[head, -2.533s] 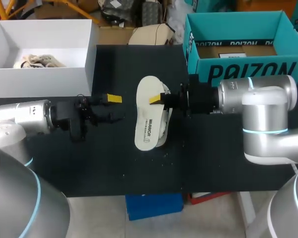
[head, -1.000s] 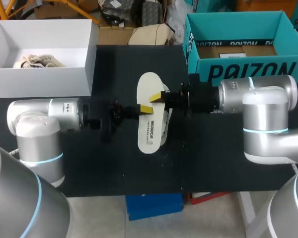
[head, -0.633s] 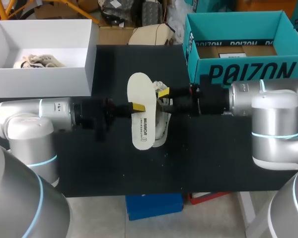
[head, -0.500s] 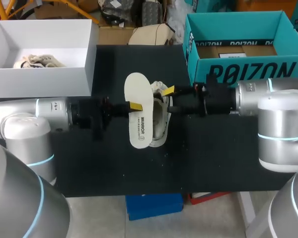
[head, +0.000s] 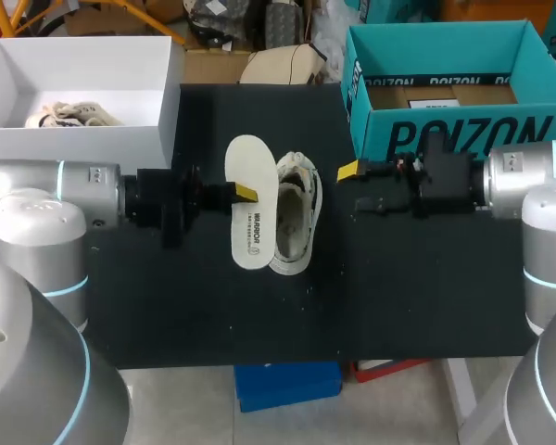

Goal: Take the shoe out of the shoebox, open the shoe tongue, remove and reinsert the insole, then place the shoe into the shoebox

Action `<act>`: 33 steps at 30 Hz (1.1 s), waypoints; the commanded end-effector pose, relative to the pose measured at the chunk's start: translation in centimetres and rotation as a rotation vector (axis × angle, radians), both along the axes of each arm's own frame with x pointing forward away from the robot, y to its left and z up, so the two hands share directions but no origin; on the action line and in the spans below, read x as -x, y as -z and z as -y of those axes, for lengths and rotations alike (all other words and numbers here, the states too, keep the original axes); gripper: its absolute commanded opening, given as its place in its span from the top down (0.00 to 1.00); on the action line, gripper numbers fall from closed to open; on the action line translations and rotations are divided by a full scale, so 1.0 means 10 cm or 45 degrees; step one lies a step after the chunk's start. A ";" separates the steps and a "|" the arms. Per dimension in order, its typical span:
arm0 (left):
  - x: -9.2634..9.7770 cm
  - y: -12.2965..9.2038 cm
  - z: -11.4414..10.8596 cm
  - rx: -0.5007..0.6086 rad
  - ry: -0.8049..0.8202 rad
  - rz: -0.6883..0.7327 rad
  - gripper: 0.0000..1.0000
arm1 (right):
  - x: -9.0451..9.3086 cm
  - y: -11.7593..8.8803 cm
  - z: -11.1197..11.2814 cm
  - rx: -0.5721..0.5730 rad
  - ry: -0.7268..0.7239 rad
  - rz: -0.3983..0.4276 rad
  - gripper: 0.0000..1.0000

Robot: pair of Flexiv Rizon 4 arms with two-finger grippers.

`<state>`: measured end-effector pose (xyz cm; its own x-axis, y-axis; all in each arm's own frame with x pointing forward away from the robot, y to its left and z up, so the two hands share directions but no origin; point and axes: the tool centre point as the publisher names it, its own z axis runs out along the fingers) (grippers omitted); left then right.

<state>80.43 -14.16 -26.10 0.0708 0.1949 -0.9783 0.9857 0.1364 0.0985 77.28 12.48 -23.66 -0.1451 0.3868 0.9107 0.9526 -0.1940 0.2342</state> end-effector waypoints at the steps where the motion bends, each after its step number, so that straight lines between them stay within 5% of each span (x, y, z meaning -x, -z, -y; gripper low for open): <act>1: 0.02 -0.01 0.01 -0.014 -0.007 -0.001 1.00 | 0.04 -0.03 0.06 0.004 -0.001 -0.003 0.00; 11: 0.03 0.00 -0.03 -0.012 0.006 -0.044 1.00 | 0.04 -0.03 0.06 0.004 -0.001 -0.003 0.00; 16: 0.05 -0.05 -0.14 0.022 0.048 -0.257 1.00 | 0.11 0.01 0.21 0.324 0.148 0.181 0.00; 27: 0.06 -0.17 -0.10 -0.028 0.105 -0.321 1.00 | 0.35 0.01 0.42 0.504 0.307 0.427 0.00; 33: 0.11 -0.11 -0.03 -0.023 0.130 -0.344 1.00 | 0.48 0.04 0.59 0.520 0.316 0.469 0.00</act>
<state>79.12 -13.50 -24.58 -0.1716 0.2150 -0.9614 0.9852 0.0413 -0.1665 73.90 7.22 -23.88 -0.2943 0.7486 0.5941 0.7600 -0.1936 0.6204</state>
